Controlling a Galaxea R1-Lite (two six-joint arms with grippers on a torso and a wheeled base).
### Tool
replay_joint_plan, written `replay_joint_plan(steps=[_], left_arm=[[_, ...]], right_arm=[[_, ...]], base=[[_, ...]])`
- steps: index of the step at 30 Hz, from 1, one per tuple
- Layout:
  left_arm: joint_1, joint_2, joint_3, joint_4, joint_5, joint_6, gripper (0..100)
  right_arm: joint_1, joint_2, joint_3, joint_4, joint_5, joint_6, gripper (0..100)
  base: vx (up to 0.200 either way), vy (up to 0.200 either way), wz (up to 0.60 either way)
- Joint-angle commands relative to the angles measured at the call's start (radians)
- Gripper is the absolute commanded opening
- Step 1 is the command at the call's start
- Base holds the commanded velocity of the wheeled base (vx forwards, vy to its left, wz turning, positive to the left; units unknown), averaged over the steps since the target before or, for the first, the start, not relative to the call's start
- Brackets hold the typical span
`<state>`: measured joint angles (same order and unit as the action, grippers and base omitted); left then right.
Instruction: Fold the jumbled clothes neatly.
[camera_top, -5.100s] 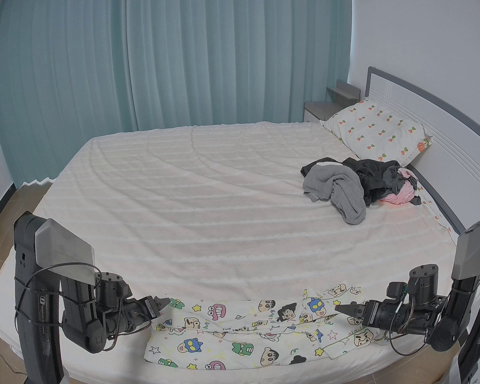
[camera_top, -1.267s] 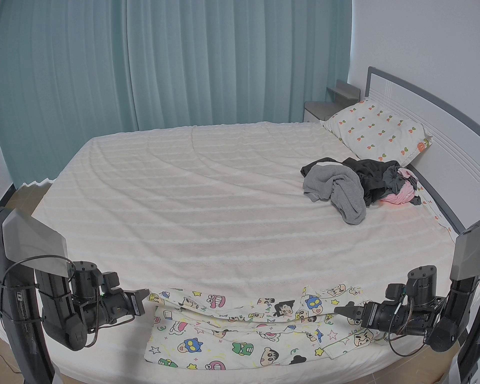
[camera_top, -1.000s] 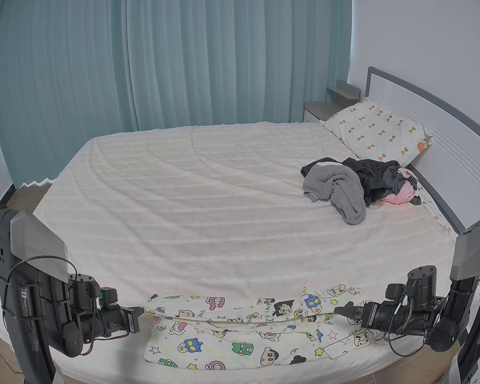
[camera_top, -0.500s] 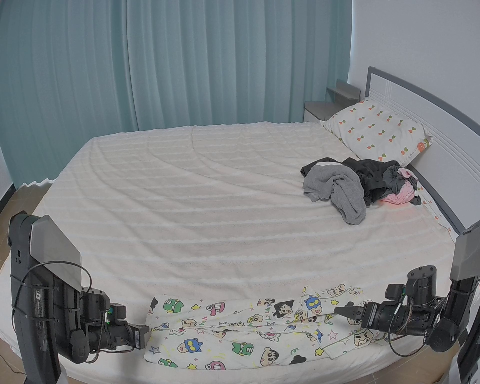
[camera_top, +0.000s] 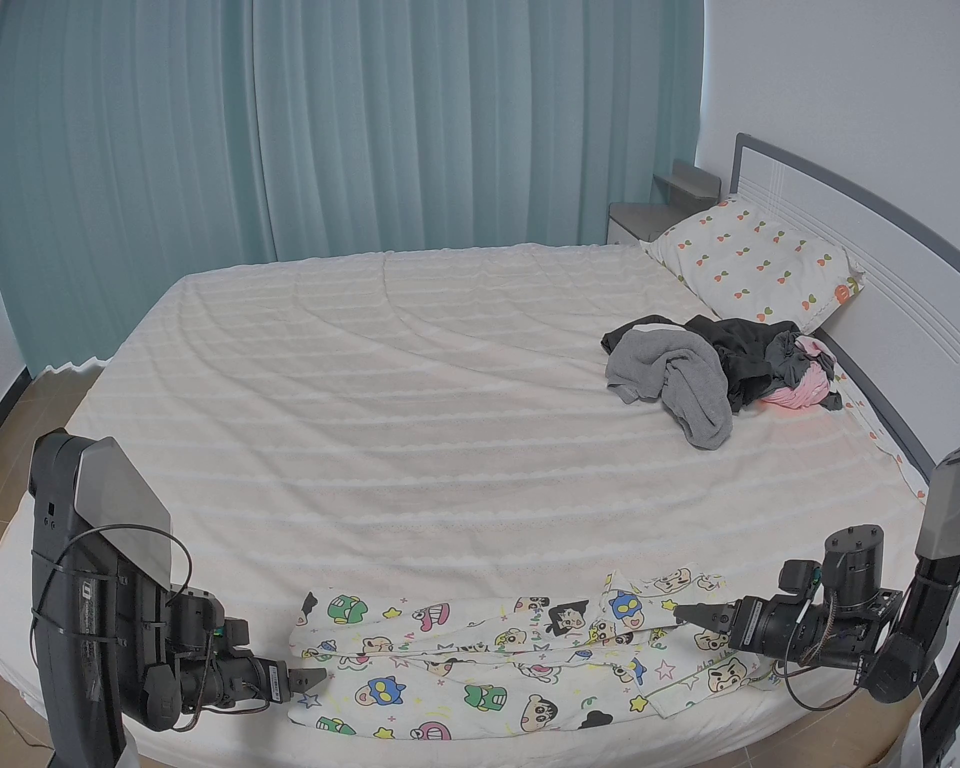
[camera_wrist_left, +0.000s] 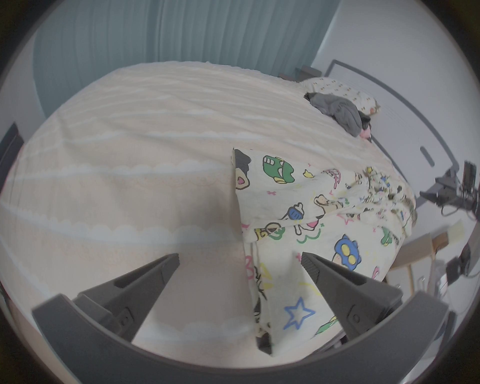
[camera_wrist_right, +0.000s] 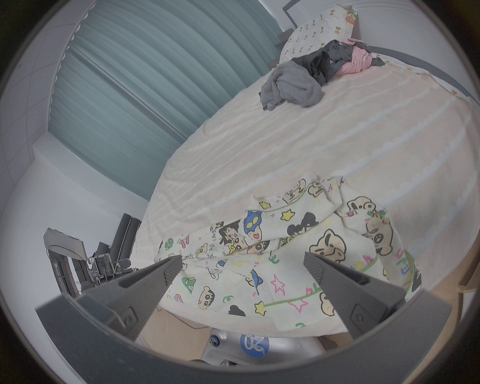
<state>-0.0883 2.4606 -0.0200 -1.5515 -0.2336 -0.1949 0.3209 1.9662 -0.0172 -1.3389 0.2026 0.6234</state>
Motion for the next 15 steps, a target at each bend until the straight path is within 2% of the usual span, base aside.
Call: replay_joint_plan(steps=[1, 3, 4, 5, 6, 8, 10, 11, 13, 15], left_arm=[[-0.037, -0.078, 0.011, -0.019, -0.016, -0.152, 100], [-0.073, -0.092, -0.003, -0.019, -0.013, -0.212, 100], [-0.073, -0.092, -0.003, -0.019, -0.013, -0.212, 100], [-0.117, -0.101, -0.018, -0.019, -0.003, -0.273, 100], [-0.117, -0.101, -0.018, -0.019, -0.003, -0.273, 100], [-0.165, -0.095, -0.058, -0.019, 0.05, -0.331, 100], [-0.176, -0.077, -0.084, -0.019, 0.1, -0.334, 100], [-0.18, -0.022, -0.117, -0.019, 0.162, -0.331, 100], [-0.18, 0.023, -0.15, -0.019, 0.22, -0.317, 100], [-0.18, 0.058, -0.167, -0.019, 0.244, -0.288, 100]], right_arm=[[0.041, -0.161, 0.016, 0.107, -0.064, 0.035, 100], [0.053, -0.214, 0.016, 0.149, -0.074, 0.062, 100], [0.053, -0.214, 0.016, 0.149, -0.074, 0.062, 100], [0.073, -0.283, 0.016, 0.181, -0.063, 0.087, 100], [0.073, -0.283, 0.016, 0.181, -0.063, 0.087, 100], [0.103, -0.351, 0.016, 0.21, -0.058, 0.084, 100], [0.112, -0.369, 0.016, 0.222, -0.058, 0.087, 100], [0.126, -0.383, 0.016, 0.245, -0.058, 0.087, 100], [0.138, -0.385, 0.016, 0.267, -0.064, 0.081, 100], [0.145, -0.388, 0.016, 0.273, -0.069, 0.081, 100]], base=[[0.0, 0.0, 0.0], [0.0, 0.0, 0.0], [0.0, 0.0, 0.0], [0.0, 0.0, 0.0], [0.0, 0.0, 0.0], [0.0, 0.0, 0.0], [0.0, 0.0, 0.0], [0.0, 0.0, 0.0], [0.0, 0.0, 0.0], [0.0, 0.0, 0.0]])
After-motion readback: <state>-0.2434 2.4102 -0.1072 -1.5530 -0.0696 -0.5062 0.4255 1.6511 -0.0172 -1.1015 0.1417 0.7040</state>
